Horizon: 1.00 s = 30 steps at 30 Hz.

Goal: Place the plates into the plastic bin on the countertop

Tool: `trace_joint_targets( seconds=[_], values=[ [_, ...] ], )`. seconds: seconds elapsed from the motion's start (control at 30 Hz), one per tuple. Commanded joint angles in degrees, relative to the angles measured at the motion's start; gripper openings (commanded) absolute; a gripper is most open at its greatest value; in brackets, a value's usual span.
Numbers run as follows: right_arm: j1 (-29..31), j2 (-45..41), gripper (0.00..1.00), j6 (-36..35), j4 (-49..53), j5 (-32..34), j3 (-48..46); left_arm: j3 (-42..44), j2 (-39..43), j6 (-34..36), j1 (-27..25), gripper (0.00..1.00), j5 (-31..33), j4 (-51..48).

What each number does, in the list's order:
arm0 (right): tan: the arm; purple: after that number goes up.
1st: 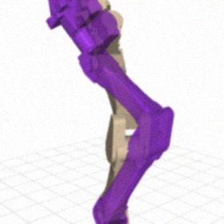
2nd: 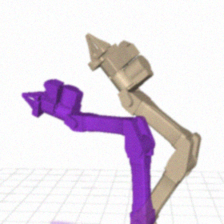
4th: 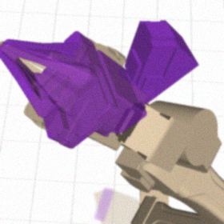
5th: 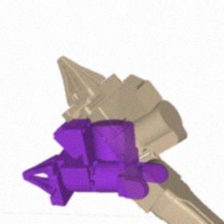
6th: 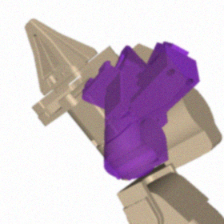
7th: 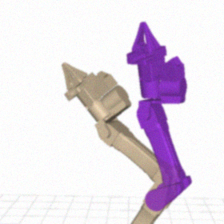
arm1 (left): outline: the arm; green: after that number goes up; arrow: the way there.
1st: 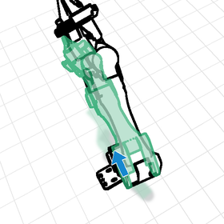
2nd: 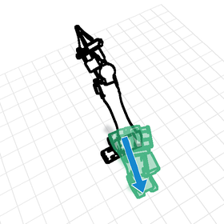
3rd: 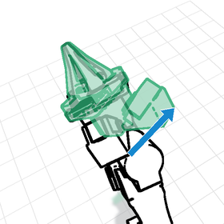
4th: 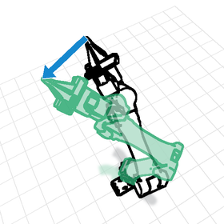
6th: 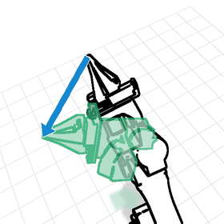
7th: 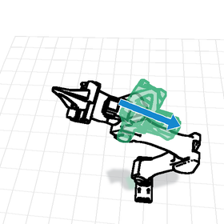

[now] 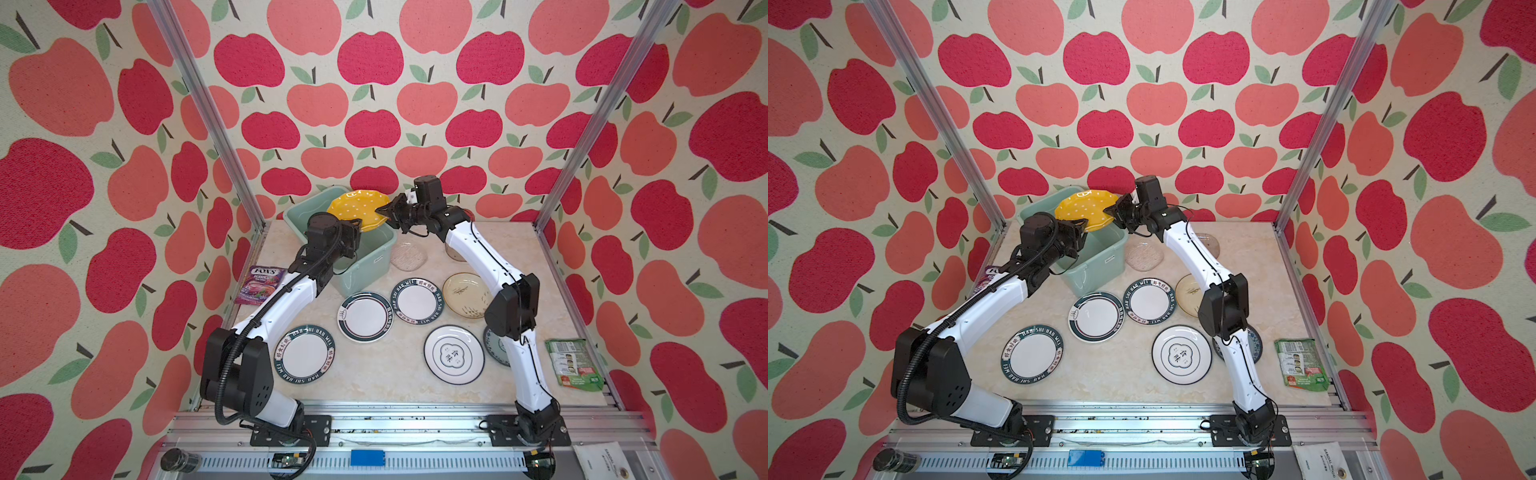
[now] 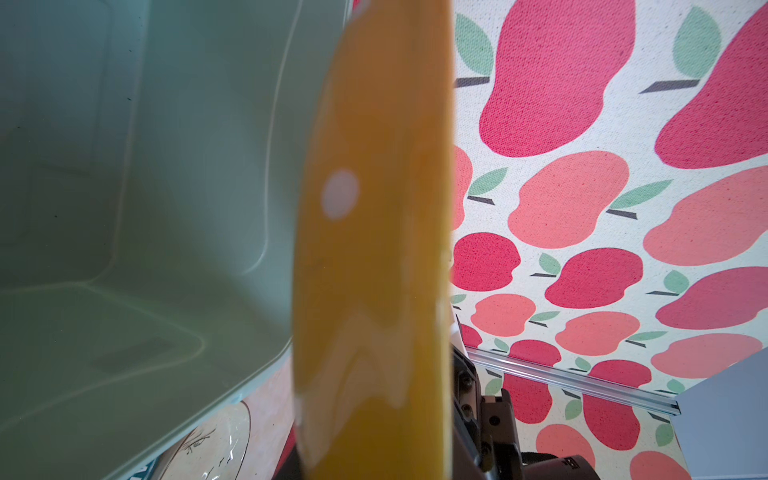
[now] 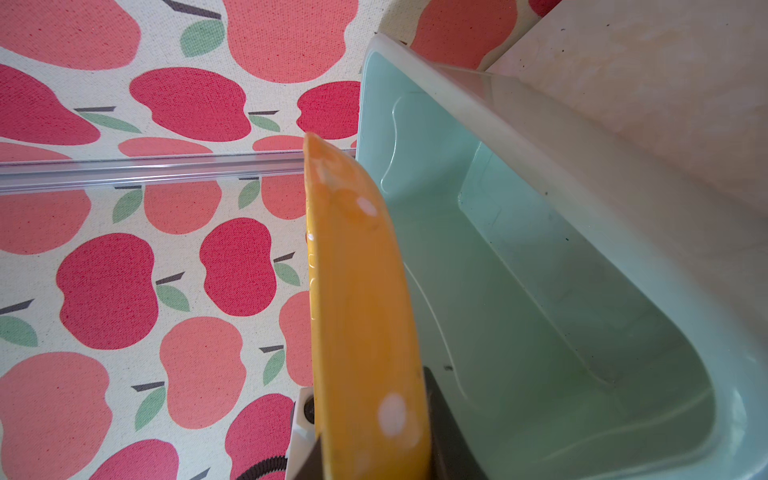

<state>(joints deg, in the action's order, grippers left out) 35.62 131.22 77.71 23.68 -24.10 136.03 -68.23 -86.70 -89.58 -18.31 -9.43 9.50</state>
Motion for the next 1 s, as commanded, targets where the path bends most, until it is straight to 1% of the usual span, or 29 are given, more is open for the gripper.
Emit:
trace_joint_targets(
  seconds=[0.0, 0.07, 0.17, 0.33, 0.4, 0.53, 0.6, 0.73, 0.77, 0.97],
  values=[
    [1.36, -0.79, 0.11, 0.30, -3.20, -5.08, 3.19, 0.89, -0.69, 5.27, 0.16, 0.00, 1.91, 2.09],
    [1.26, -0.88, 0.22, -0.35, -3.03, -5.01, 3.18, 1.37, -0.20, 5.46, 0.49, 0.00, 2.24, 2.34],
    [0.95, -0.88, 0.32, -0.93, -2.78, -4.97, 3.19, 1.95, 0.76, 6.03, 1.14, 0.00, 2.63, 2.33],
    [0.63, -1.19, 0.41, -2.81, -2.42, -4.52, 3.17, 1.87, 2.20, 8.22, 2.38, 0.00, 2.58, 0.69],
    [0.51, -1.37, 0.46, -3.79, -2.09, -4.37, 3.24, 1.87, 2.66, 8.99, 2.91, 0.00, 2.34, 0.36],
    [0.08, -1.71, 0.54, -5.20, -1.26, -3.79, 3.13, 1.70, 3.69, 10.82, 3.78, 0.00, 2.45, -1.08],
    [-0.07, -1.93, 0.56, -5.70, -1.05, -3.66, 3.10, 1.47, 4.15, 11.74, 4.13, 0.00, 2.60, -1.86],
    [-0.19, -2.04, 0.62, -6.52, 0.19, -3.40, 3.15, 1.77, 4.56, 11.98, 4.75, 0.00, 2.91, -2.12],
    [-0.16, -2.15, 0.67, -6.90, 0.66, -3.29, 3.18, 1.86, 4.63, 11.97, 4.85, 0.00, 3.05, -1.95],
    [-0.30, -4.48, 0.71, -12.73, 7.66, 0.14, 3.33, 1.11, 4.33, 11.58, 5.77, 0.00, 5.11, -1.99]
  ],
)
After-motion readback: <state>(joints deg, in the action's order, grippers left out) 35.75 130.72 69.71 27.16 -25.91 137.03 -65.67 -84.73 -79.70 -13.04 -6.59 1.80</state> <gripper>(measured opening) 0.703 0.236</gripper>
